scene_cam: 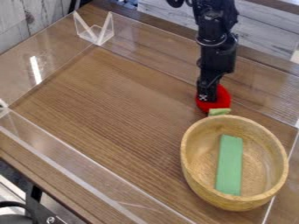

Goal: Move the red object to the right side of the table

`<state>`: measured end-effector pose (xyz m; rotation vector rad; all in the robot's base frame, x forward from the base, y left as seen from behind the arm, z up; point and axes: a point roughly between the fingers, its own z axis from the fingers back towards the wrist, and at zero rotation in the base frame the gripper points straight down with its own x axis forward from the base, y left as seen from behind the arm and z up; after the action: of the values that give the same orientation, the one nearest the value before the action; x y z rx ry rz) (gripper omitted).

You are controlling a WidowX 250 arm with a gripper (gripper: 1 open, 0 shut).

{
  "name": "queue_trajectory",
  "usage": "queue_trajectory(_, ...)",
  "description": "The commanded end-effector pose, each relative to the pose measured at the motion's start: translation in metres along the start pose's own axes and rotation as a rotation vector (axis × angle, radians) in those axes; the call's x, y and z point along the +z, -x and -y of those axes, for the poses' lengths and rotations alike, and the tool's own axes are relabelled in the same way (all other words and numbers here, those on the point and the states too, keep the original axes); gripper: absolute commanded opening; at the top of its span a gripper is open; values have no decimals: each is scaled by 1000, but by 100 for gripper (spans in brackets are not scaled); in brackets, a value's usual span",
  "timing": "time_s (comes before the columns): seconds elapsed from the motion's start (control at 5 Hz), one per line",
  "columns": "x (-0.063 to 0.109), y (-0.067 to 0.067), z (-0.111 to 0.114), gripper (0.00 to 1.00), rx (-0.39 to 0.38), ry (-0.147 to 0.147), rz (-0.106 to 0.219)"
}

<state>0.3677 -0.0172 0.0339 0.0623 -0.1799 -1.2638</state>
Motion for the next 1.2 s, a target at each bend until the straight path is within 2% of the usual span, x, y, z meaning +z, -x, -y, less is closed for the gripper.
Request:
queue_trajectory(0.0, 17, 2, -10, 100, -6, -64, 26)
queue_trajectory(0.2, 22, 4, -10, 0, 25, -72, 26)
queue_trajectory(0.6, 38, 7, -17, 0, 67, -91, 26)
queue_trajectory(0.8, 52, 8, -21, 0, 78, -109, 25)
queue_trajectory(1.0, 64, -9, -19, 0, 140, -141, 15)
